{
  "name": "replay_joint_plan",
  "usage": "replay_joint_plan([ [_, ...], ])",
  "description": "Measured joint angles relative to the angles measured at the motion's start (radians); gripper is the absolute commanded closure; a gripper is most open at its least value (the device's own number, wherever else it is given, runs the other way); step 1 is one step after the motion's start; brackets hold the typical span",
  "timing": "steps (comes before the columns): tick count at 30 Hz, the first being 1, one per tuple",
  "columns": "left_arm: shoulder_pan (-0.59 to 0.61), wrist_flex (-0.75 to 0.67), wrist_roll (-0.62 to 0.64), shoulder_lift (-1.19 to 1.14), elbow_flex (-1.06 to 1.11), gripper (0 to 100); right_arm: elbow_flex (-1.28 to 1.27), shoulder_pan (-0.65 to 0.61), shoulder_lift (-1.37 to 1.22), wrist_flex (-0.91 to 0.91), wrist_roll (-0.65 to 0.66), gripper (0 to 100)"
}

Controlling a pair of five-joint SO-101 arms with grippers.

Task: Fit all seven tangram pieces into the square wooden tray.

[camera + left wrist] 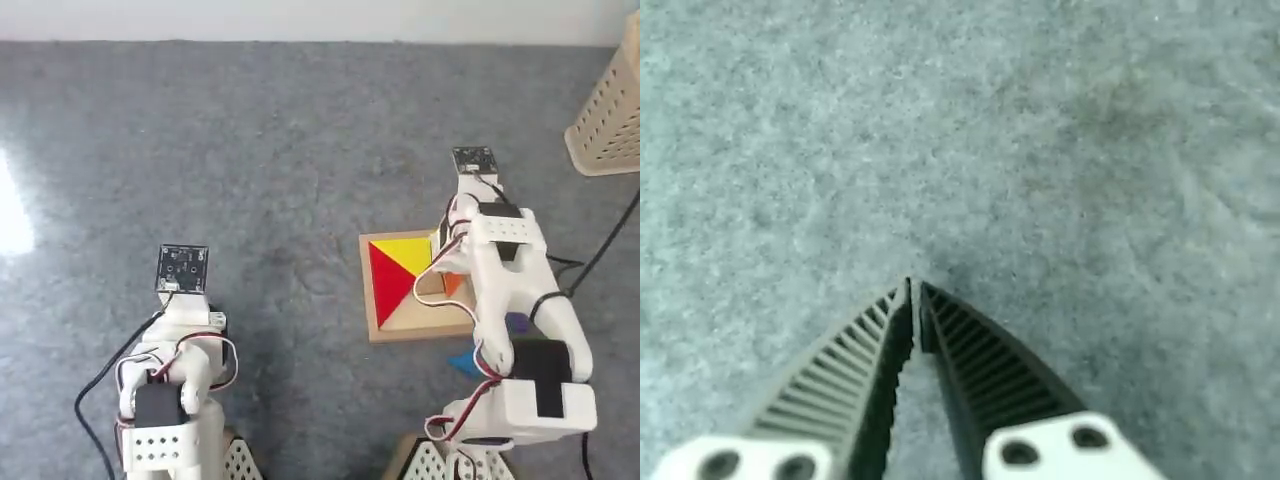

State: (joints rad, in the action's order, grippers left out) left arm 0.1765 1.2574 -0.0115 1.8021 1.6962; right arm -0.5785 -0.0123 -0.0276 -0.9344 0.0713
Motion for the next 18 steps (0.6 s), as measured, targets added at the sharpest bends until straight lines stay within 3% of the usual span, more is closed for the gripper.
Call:
replay_joint_plan([
  [7,0.002,0.0,0.0,0.0,0.0,99,-0.028,0.011,0.14,-0.011,0.002,98.7],
  [12,0.002,0.0,0.0,0.0,0.0,99,-0.132,-0.092,0.193,0.0,0.003,98.7],
  [18,0.0,0.0,0.0,0.0,0.0,99,-0.137,-0.112,0.193,0.021,0.006,98.6],
])
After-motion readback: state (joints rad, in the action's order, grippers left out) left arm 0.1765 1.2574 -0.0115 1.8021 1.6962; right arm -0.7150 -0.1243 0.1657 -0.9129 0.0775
